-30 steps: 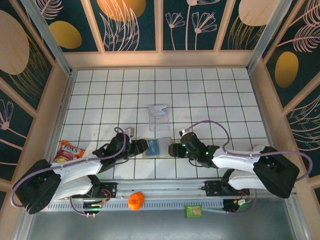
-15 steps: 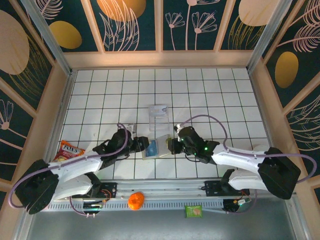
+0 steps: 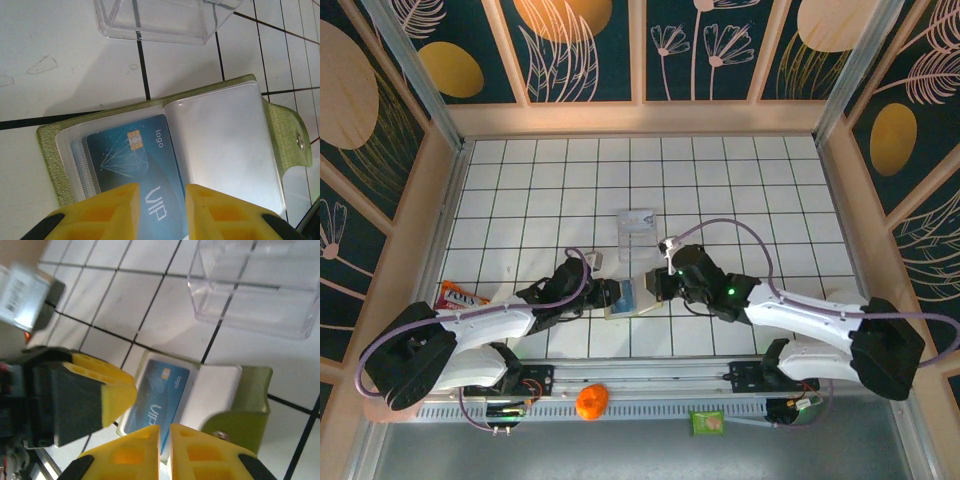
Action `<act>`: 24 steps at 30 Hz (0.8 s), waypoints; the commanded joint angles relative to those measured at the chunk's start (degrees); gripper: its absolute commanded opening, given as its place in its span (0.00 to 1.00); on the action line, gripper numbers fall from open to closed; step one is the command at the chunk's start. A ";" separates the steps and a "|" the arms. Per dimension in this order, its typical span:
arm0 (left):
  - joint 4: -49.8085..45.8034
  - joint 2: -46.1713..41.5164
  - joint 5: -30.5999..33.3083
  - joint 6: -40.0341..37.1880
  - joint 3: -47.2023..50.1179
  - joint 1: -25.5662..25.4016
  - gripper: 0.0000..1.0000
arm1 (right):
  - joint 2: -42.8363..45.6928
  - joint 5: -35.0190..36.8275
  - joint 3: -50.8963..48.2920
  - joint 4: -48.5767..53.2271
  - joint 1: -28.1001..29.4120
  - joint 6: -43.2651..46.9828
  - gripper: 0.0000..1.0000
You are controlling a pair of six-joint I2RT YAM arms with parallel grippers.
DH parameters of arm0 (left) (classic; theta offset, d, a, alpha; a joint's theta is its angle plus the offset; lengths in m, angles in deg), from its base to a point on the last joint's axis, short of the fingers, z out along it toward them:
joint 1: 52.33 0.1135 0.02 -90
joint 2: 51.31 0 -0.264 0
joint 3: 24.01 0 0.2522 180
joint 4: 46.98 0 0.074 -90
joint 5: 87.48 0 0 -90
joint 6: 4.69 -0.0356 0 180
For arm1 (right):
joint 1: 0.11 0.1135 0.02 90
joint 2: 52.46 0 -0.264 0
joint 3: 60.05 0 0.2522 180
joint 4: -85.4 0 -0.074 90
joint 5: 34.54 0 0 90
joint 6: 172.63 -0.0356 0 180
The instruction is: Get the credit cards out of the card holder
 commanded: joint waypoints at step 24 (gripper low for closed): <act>4.95 3.49 -4.16 -2.00 -0.90 -0.23 0.22 | -20.57 -5.46 -3.17 -5.01 0.33 -7.79 0.07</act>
